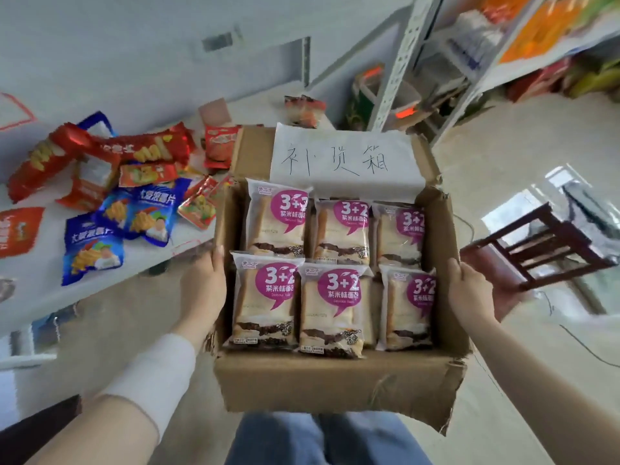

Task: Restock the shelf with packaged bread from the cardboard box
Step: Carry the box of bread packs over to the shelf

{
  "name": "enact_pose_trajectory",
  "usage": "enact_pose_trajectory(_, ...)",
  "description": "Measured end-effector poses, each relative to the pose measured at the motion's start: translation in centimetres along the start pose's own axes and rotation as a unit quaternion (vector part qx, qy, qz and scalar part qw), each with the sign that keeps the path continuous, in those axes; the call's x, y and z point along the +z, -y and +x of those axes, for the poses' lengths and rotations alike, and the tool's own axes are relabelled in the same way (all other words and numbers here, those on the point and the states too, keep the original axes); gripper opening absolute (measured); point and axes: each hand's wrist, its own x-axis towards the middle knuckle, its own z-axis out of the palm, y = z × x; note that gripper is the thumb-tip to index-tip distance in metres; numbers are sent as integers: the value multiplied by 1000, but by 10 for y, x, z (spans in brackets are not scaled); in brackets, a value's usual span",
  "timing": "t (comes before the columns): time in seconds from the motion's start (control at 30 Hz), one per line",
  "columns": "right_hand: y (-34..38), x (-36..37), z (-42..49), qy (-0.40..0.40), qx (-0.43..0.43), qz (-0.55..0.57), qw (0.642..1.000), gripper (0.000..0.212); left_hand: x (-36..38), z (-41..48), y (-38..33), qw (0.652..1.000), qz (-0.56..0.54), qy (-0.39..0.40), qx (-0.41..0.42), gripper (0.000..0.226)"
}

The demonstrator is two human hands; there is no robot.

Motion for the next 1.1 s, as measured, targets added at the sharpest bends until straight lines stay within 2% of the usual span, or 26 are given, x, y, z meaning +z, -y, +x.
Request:
enact_pose_trajectory(0.13, -40, -37, 27, -63, 84, 26, 994, 35, 55, 29, -78, 994, 22, 50, 93, 41)
enact_pose_trajectory(0.3, -72, -78, 45, -136, 184, 34, 973, 40, 121, 56, -170, 974, 21, 141, 175, 42)
enact_pose_trajectory(0.47, -99, -107, 44, -214, 264, 79, 937, 40, 179, 63, -255, 938, 19, 236, 253, 40)
enact_pose_trajectory(0.63, -138, -132, 46, -255, 341, 115, 898, 41, 239, 48, -329, 903, 30, 297, 309, 43)
enact_pose_trajectory(0.8, -192, -152, 68, -266, 388, 134, 872, 40, 315, 21, -379, 873, 50, 330, 356, 46)
enact_pose_trajectory(1.1, -306, -149, 155, -249, 436, 146, 853, 40, 466, -14, -415, 861, 82, 349, 361, 40)
